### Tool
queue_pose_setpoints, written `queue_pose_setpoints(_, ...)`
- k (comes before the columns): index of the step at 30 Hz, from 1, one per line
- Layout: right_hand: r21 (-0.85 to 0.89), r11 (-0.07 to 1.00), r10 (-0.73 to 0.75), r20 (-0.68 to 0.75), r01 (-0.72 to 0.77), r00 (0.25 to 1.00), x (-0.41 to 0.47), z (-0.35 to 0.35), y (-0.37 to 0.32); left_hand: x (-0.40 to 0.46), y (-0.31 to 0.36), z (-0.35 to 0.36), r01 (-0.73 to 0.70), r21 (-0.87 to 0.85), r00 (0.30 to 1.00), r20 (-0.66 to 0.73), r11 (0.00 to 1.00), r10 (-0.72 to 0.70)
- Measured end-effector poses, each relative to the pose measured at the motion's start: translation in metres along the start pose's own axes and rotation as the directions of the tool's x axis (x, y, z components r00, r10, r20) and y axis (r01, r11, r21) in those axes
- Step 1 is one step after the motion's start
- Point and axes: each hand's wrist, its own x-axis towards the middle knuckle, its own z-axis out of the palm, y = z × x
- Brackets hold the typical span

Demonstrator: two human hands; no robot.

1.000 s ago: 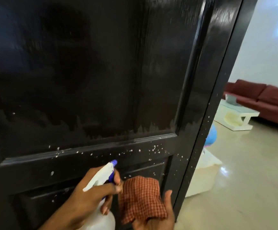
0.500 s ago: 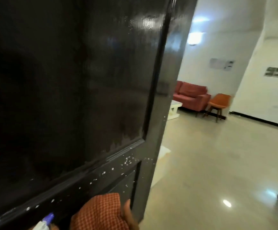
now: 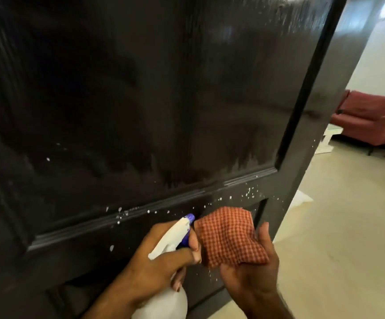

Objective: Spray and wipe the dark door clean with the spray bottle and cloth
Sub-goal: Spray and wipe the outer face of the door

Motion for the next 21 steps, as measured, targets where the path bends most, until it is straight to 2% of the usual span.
queue_pose_setpoints(1, 0.022, 1.0, 0.008, 0.019, -0.008, 1.0, 0.004, -0.003, -0.007, -0.003, 0.006, 0.011, 0.029, 0.016, 0.998, -0.051, 0.999, -0.029)
queue_pose_setpoints(6, 0.0, 0.999, 0.054, 0.019, -0.054, 0.998, 0.007, -0.011, -0.031, -0.006, 0.023, 0.065, 0.118, 0.091, 0.991, -0.072, 0.989, -0.112)
queue_pose_setpoints(9, -0.012, 0.997, 0.072, 0.011, -0.072, 0.997, 0.015, -0.019, -0.043, -0.004, 0.034, 0.086, 0.178, 0.025, 0.978, -0.112, 0.984, -0.174)
queue_pose_setpoints(13, -0.01, 0.998, 0.06, -0.001, -0.06, 0.998, 0.017, -0.024, -0.045, -0.001, 0.046, 0.092, 0.183, 0.048, 0.982, -0.06, 0.982, -0.18)
queue_pose_setpoints(21, -0.051, 0.999, 0.011, -0.016, -0.012, 1.0, 0.01, -0.018, -0.026, 0.0, 0.047, 0.076, 0.179, 0.087, 0.979, -0.114, 0.98, -0.169)
